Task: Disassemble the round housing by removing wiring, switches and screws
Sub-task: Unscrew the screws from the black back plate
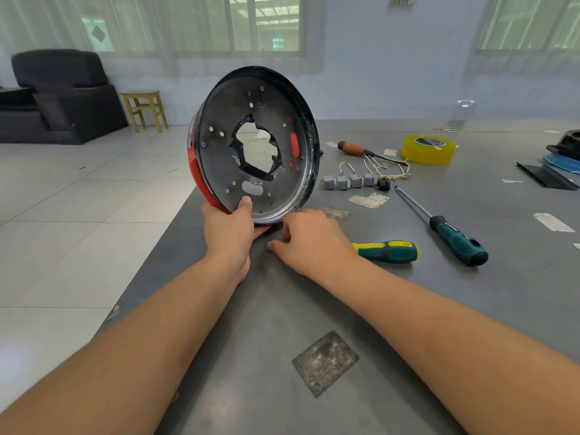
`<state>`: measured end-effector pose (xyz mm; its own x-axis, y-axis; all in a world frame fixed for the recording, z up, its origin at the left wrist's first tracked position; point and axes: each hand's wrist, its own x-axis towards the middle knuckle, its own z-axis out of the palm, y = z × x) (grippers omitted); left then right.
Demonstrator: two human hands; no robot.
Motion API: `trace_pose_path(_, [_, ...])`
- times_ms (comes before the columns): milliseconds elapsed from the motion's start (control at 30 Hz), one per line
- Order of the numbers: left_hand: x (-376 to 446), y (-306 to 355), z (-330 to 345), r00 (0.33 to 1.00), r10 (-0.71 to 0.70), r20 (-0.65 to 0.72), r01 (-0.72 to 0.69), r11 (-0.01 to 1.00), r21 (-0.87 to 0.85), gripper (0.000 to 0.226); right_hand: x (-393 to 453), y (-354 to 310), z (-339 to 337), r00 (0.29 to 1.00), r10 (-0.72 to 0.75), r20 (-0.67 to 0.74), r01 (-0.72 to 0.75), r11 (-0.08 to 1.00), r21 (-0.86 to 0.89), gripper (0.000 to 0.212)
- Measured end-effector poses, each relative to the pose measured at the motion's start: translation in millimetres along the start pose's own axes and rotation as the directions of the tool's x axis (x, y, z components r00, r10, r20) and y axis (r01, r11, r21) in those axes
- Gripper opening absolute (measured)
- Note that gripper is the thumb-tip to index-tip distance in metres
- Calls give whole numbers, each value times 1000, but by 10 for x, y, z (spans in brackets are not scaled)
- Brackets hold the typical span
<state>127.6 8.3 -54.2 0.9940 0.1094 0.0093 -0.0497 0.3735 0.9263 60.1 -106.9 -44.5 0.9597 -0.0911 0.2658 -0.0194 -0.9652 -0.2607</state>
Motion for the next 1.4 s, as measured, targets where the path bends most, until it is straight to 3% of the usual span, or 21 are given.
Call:
trace_pose_path(267, [14,-16,-9,1000,-13,-6,13,999,-36,35,-86,-54,87,995,13,-101,-10,1000,28,21])
trace_pose_path(467, [11,-14,-2,1000,-18,-9,18,999,-33,36,-121,-74,119,990,-27,-137,24,1000,-18,29])
trace_pose_path(667, [9,-5,-9,1000,-24,-17,24,999,-23,33,-123,-55,85,987,42,-157,-22,992,127,31])
trace_pose_path(1000, [3,9,-5,999,-24,27,24,999,-29,38,-125,108,-70,963,33,-268,44,961,274,27])
trace_pose_path(1233, [-13,65,23,994,-78,73,74,996,56,33,-32,531,-436,967,226,-121,-122,822,556,17])
trace_pose_path(1333, [-15,96,70,987,-100,125,91,993,74,29,32,808,-621,964,261,-44,-192,804,563,8])
trace_pose_path(1400, [-38,81,161,981,-124,146,119,992,46,30,90,1031,-768,963,268,-26,-212,811,546,14])
